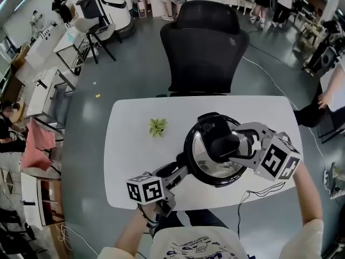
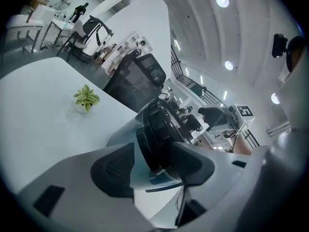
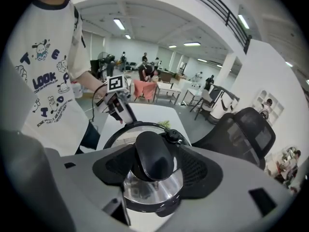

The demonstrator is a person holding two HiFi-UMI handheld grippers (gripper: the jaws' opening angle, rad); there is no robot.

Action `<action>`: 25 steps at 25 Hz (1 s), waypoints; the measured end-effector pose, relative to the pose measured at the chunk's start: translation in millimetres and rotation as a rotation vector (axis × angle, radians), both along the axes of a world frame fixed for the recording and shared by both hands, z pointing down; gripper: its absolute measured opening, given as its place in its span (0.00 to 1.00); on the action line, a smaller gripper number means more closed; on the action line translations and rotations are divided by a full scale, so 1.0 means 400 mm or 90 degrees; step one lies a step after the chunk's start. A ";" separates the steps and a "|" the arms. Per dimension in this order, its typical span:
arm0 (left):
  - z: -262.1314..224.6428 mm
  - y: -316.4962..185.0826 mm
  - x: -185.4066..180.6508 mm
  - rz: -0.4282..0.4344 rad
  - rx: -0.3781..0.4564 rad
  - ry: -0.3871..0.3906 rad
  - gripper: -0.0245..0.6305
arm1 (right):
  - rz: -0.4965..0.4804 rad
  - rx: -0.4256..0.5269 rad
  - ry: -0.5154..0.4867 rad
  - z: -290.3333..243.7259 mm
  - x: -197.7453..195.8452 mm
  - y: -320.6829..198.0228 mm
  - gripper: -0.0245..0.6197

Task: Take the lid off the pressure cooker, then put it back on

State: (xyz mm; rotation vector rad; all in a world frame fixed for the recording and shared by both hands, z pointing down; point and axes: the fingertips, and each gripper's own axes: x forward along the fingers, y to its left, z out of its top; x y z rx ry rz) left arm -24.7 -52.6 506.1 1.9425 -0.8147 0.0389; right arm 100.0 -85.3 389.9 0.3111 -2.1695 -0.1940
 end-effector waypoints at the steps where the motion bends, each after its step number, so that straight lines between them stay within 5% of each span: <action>1: 0.000 -0.002 0.000 -0.002 -0.004 0.008 0.40 | -0.016 -0.008 0.016 0.007 -0.004 0.002 0.52; 8: 0.010 -0.011 0.005 -0.008 -0.029 0.059 0.39 | -0.110 -0.059 0.112 0.071 -0.018 0.020 0.58; 12: 0.021 -0.017 0.002 -0.018 -0.043 0.075 0.31 | -0.135 -0.072 0.137 0.088 -0.021 0.013 0.59; 25: 0.020 -0.019 0.015 -0.003 -0.060 0.115 0.28 | -0.199 -0.119 0.221 0.142 -0.033 0.003 0.55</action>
